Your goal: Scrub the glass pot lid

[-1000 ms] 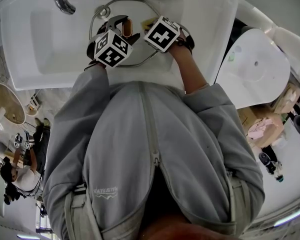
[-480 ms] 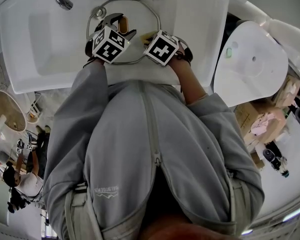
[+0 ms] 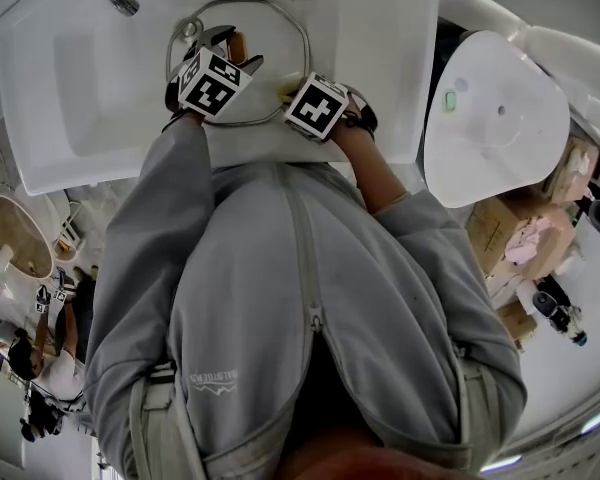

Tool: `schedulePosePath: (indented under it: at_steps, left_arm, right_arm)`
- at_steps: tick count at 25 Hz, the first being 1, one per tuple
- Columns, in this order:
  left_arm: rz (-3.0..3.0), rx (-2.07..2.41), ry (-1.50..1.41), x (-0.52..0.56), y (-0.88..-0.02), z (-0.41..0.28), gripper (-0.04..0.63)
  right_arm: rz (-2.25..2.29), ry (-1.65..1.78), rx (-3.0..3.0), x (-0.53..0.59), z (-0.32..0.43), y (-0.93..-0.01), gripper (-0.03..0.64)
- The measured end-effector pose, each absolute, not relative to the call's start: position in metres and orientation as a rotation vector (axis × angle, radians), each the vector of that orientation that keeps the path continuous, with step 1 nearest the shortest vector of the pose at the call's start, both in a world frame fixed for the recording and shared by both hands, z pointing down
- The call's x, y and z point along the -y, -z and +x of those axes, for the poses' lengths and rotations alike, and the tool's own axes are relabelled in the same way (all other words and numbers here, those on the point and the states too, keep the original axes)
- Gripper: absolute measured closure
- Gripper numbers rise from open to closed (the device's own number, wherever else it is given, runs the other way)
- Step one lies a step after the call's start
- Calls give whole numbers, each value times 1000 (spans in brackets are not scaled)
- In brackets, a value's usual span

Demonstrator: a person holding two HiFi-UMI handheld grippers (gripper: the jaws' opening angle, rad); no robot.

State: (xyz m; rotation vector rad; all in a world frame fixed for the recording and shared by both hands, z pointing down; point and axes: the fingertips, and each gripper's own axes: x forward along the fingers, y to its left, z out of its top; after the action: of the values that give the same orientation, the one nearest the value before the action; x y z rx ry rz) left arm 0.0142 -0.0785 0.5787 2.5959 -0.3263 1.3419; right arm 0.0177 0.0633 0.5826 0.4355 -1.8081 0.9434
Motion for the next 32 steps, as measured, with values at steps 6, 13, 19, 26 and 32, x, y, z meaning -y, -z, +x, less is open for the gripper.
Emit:
schedulePosePath:
  at_steps: [6, 13, 19, 26, 32]
  left_arm:
    - [2558, 373, -1331, 80, -575, 8, 278]
    - [2570, 472, -1265, 81, -548, -2, 278]
    - [2586, 647, -1093, 83, -496, -18, 279]
    - [2689, 885, -988, 96, -421, -28, 560]
    - [2778, 1024, -777, 103, -337, -20, 589]
  right_arm:
    - [414, -970, 1847, -75, 8, -566, 568]
    - [479, -942, 1928, -73, 4, -525, 569]
    - [666, -815, 2040, -39, 16, -472, 568]
    - [905, -589, 2155, 2, 34, -405, 568]
    - [1195, -369, 2266, 36, 64, -327, 568]
